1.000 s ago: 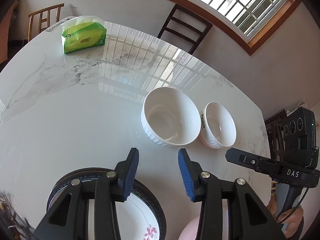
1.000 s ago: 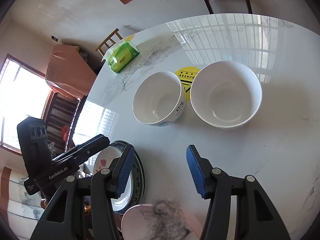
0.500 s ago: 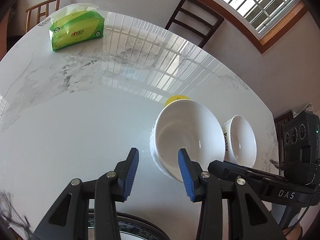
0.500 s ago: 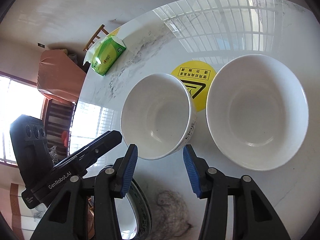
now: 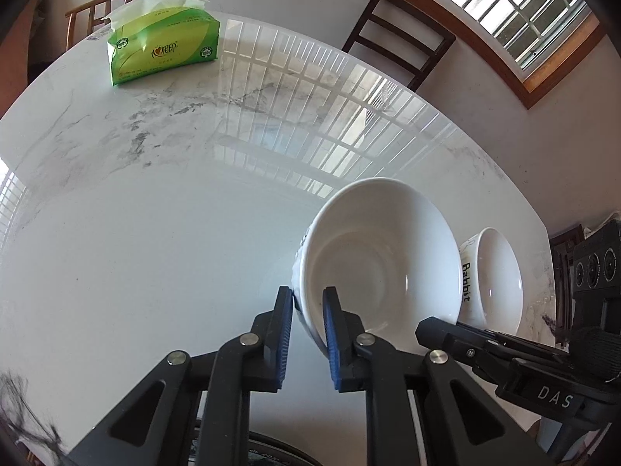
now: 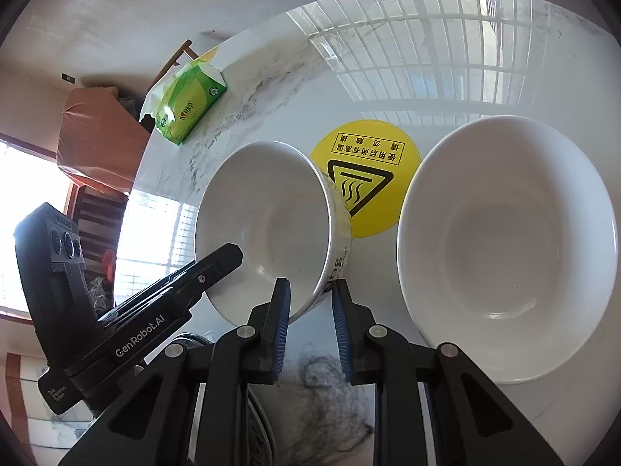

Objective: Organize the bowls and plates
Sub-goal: 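Lift the blue-banded white bowl and carry it over the pink bowl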

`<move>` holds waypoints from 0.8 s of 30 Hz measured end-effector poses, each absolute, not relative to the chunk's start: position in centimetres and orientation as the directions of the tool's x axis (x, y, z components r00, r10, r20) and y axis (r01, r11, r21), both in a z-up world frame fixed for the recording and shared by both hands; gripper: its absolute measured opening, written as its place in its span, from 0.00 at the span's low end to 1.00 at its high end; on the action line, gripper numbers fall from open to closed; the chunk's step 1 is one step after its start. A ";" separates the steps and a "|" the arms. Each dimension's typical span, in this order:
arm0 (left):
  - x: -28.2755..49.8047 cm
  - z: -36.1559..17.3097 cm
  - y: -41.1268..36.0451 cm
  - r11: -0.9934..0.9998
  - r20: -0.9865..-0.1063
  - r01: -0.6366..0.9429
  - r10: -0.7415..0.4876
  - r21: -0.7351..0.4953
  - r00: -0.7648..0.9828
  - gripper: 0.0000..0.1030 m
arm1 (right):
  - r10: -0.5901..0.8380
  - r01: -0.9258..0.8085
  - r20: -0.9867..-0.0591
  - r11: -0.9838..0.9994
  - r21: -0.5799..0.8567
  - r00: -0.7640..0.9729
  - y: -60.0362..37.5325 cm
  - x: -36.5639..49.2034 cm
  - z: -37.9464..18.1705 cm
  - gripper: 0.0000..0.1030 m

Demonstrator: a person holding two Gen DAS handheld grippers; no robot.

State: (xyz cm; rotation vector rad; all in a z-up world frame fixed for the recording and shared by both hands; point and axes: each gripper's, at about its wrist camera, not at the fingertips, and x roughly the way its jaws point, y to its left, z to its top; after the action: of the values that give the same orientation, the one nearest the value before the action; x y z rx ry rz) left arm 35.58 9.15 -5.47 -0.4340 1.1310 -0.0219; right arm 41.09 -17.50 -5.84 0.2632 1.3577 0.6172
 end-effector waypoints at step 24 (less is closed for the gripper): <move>19.8 3.8 3.5 0.902 -0.799 -0.061 -0.345 -0.427 0.492 0.18 | 0.654 -0.357 -0.737 0.738 0.573 0.170 -25.1 28.6 2.2 0.17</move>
State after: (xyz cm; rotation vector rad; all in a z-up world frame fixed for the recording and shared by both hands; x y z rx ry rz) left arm 19.84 3.53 3.79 -0.4326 1.0510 -0.1788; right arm 28.61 -25.07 2.20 0.2955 1.2001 0.7329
